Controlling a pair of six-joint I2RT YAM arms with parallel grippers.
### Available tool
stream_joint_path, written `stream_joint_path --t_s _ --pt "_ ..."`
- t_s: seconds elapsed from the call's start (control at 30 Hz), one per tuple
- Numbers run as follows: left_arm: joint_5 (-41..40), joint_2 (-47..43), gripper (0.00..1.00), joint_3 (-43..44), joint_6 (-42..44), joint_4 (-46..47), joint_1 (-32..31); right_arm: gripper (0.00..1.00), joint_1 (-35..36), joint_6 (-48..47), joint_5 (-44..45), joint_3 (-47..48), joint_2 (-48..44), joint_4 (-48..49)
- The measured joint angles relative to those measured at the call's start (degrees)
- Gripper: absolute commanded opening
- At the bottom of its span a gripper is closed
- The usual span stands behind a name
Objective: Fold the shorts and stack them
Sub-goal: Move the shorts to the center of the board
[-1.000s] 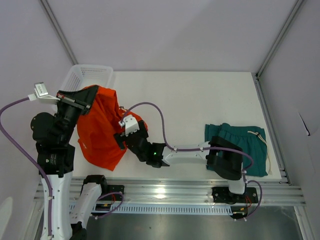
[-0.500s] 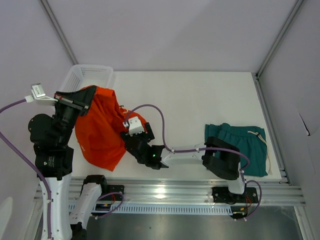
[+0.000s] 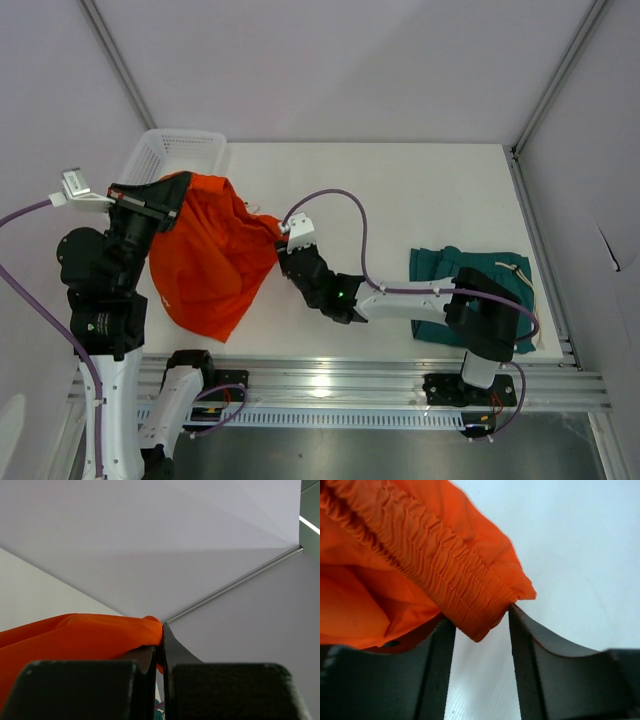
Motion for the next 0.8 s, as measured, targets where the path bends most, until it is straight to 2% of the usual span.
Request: stream_joint_path --t_s 0.17,0.2,0.27,0.53,0.8 --pt "-0.02 0.00 0.00 0.00 0.02 -0.28 0.00 0.17 -4.68 -0.48 -6.97 -0.07 -1.40 0.20" --pt "-0.02 0.00 0.00 0.00 0.02 -0.48 0.00 0.08 -5.31 -0.61 -8.33 -0.07 -1.42 0.28" --pt "-0.02 0.02 0.00 0.00 0.02 -0.76 0.00 0.00 -5.73 -1.07 -10.49 -0.07 -1.42 0.26" --pt "-0.07 0.31 0.00 0.09 0.02 -0.74 -0.02 0.00 -5.70 -4.96 -19.63 -1.33 -3.67 -2.27" --pt "0.00 2.05 0.00 1.14 0.07 -0.44 -0.02 0.00 -7.23 -8.59 -33.51 -2.89 -18.78 -15.06"
